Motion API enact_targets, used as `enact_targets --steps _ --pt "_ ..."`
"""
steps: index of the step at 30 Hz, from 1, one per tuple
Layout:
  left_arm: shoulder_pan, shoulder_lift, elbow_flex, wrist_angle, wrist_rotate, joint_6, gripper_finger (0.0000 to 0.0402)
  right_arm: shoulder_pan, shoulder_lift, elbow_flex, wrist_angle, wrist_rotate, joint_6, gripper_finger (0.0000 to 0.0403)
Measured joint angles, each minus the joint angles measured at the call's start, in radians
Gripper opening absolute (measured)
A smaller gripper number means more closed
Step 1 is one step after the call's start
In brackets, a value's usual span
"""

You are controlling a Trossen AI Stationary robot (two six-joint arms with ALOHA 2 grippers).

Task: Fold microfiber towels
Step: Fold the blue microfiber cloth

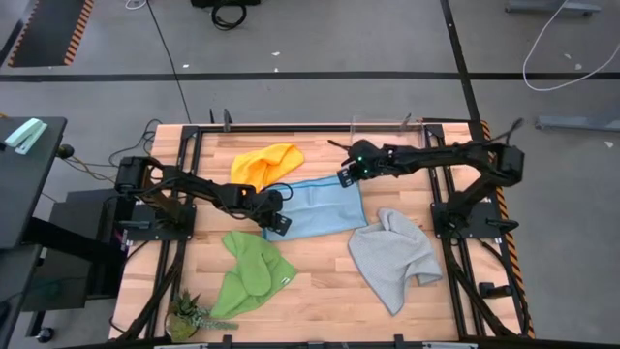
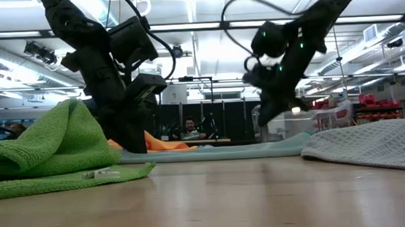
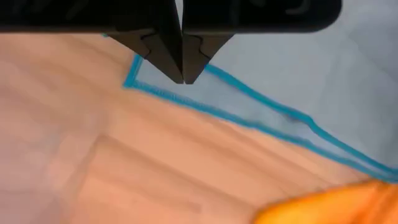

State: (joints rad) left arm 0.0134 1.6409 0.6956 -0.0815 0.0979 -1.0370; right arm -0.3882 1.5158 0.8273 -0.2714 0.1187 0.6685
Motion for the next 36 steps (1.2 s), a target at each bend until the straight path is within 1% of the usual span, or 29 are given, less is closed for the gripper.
enact_targets --steps 3,6,9,15,18,20,24,28,32,36 --pt "-0.006 0.002 -0.001 0.014 -0.001 -0.004 0.0009 0.024 -0.057 0.026 -0.056 0.014 0.011 0.0003" --pt "-0.013 0.002 -0.001 0.016 -0.005 -0.006 0.0023 0.086 -0.103 0.019 -0.107 0.013 0.066 0.0005" --pt "-0.019 0.002 -0.002 0.025 -0.010 -0.002 0.0029 0.158 -0.123 -0.009 -0.141 0.015 0.144 0.0006" --pt "-0.031 -0.006 -0.003 0.046 -0.009 0.001 0.0018 0.336 -0.127 -0.049 -0.161 -0.003 0.284 0.0006" --pt "-0.032 -0.035 -0.002 0.056 -0.008 0.011 0.0012 0.398 -0.127 -0.055 -0.159 0.022 0.332 0.0007" --pt "-0.030 -0.060 -0.004 0.034 -0.009 0.026 0.0011 0.428 -0.128 -0.065 -0.173 0.037 0.371 0.0012" --pt "-0.030 -0.092 -0.003 0.017 -0.010 0.037 0.0014 0.468 -0.128 -0.135 -0.186 0.056 0.484 0.0036" --pt "-0.030 -0.093 -0.003 0.003 -0.010 0.051 0.0027 0.472 -0.132 -0.205 -0.154 0.057 0.578 0.0071" --pt "-0.030 -0.093 -0.003 0.004 -0.010 0.054 0.0035 0.466 -0.144 -0.221 -0.107 0.061 0.597 0.0106" --pt "-0.030 -0.093 -0.003 0.002 -0.010 0.055 0.0034 0.462 -0.148 -0.222 -0.117 0.060 0.609 0.0137"
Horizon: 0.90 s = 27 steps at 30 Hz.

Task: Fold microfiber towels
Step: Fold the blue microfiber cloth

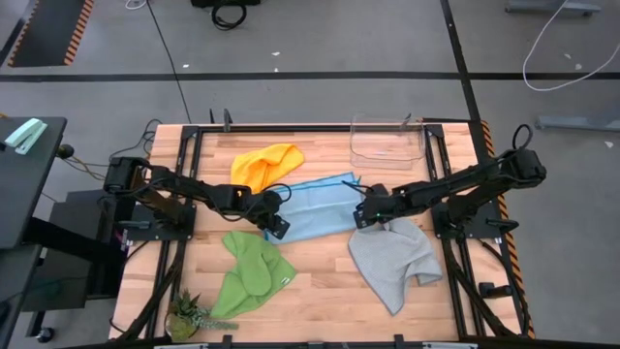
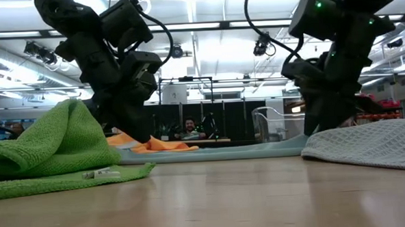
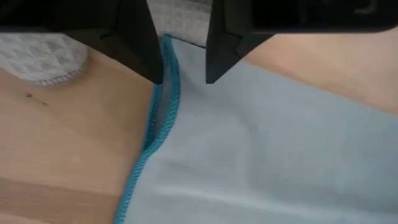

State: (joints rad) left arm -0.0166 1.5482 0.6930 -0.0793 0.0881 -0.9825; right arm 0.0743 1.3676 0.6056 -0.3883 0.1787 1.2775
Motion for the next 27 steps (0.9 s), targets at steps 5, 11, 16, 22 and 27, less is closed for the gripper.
enact_targets --steps 5,11,16,22,27 --pt "-0.008 0.000 0.000 0.000 -0.001 0.000 0.0025 -0.003 -0.001 0.000 -0.042 -0.015 0.049 0.0165" --pt "-0.011 0.000 0.000 0.002 -0.001 0.002 0.0026 -0.033 -0.001 -0.022 0.001 -0.072 0.093 0.0181" --pt "-0.011 0.000 0.001 0.004 -0.001 0.014 0.0035 -0.065 0.006 -0.039 0.056 -0.110 0.111 0.0183" --pt "-0.011 0.000 0.001 0.007 -0.001 0.022 0.0032 -0.128 0.009 -0.039 0.060 -0.109 0.118 0.0183" --pt "-0.011 0.000 0.001 0.008 -0.001 0.025 0.0025 -0.179 0.009 -0.039 0.062 -0.119 0.099 0.0183"
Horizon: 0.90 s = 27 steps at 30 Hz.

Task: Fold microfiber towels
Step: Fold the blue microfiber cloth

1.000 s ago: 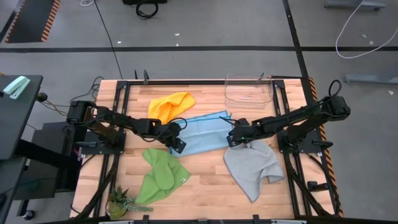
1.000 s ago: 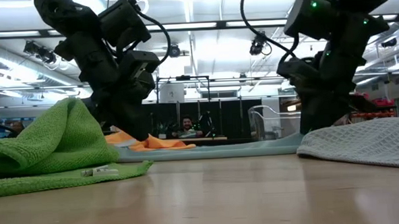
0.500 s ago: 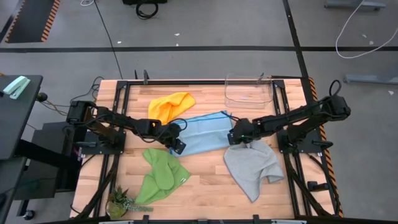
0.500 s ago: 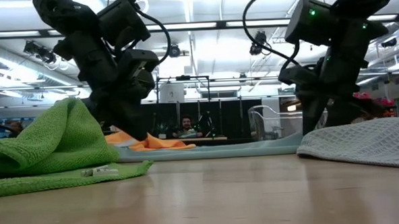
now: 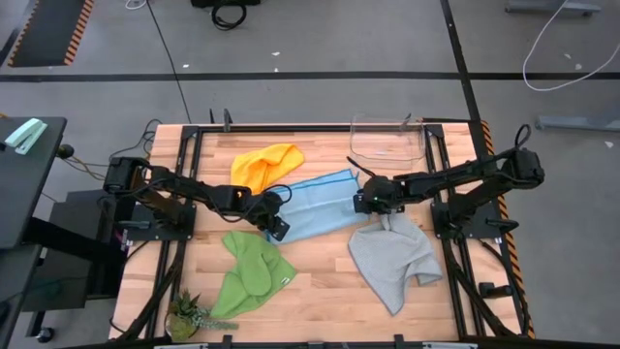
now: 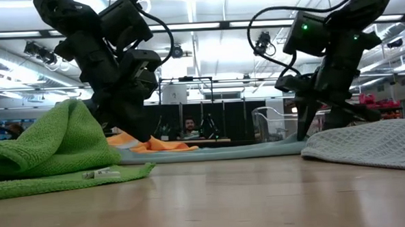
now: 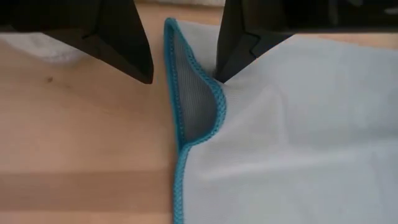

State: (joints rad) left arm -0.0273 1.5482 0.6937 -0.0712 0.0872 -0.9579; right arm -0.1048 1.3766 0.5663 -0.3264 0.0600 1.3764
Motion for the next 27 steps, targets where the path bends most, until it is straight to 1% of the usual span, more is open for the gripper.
enact_targets --steps 4,7,9,19,27 --pt "0.001 0.000 0.000 0.001 0.000 0.002 0.0030 -0.036 0.011 0.000 0.002 -0.045 -0.026 0.0183" --pt "0.002 0.000 0.000 0.001 -0.002 0.006 0.0034 -0.061 0.048 0.003 0.010 -0.101 -0.045 0.0183" --pt "0.002 0.000 0.000 0.002 -0.006 0.012 0.0036 -0.067 0.075 0.005 0.020 -0.120 -0.050 0.0183" --pt "0.010 -0.002 0.000 0.007 -0.013 0.025 0.0025 -0.057 0.099 0.000 0.142 -0.139 -0.062 0.0182" --pt "0.042 -0.002 0.000 0.010 -0.013 0.027 0.0035 -0.043 0.103 0.000 0.171 -0.134 -0.019 0.0162"
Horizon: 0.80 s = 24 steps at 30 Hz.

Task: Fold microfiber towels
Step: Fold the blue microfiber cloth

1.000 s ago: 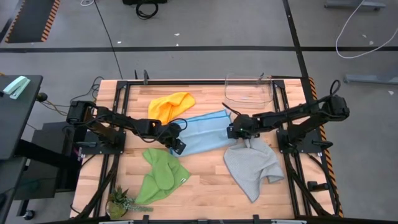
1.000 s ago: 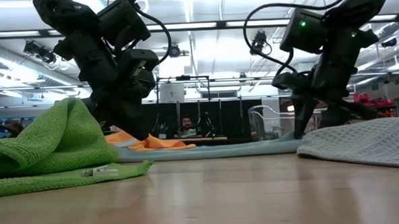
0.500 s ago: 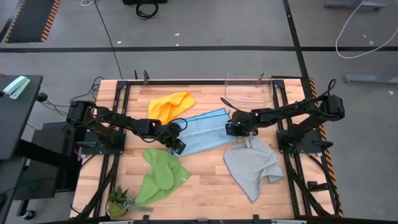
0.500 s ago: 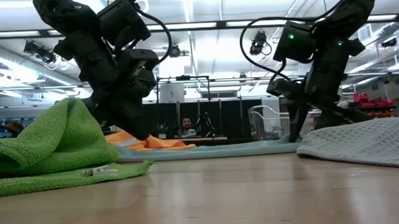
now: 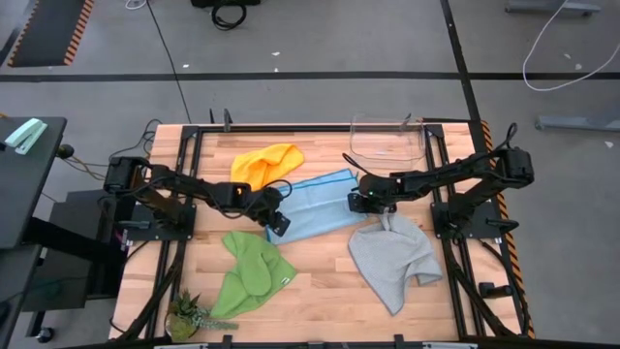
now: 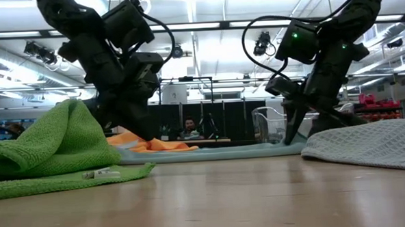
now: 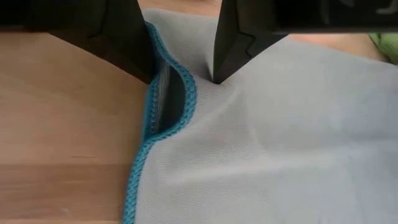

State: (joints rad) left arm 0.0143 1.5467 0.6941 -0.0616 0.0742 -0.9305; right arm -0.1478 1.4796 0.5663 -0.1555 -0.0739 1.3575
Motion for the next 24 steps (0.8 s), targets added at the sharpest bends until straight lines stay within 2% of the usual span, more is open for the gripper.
enact_targets --steps 5,9,14,24 --pt "0.013 0.000 0.000 0.000 0.000 0.001 0.0032 0.012 0.002 -0.001 0.024 0.002 0.008 0.0125" --pt "0.018 0.000 0.000 0.000 0.000 0.001 0.0025 0.026 0.004 0.014 0.040 -0.017 -0.025 0.0077" --pt "0.018 0.000 0.000 -0.001 0.000 0.000 0.0021 0.051 0.004 0.037 0.040 0.038 -0.075 0.0014" --pt "0.068 0.000 0.000 -0.005 0.004 -0.010 0.0008 0.157 -0.021 0.047 0.026 0.139 -0.074 0.0006"
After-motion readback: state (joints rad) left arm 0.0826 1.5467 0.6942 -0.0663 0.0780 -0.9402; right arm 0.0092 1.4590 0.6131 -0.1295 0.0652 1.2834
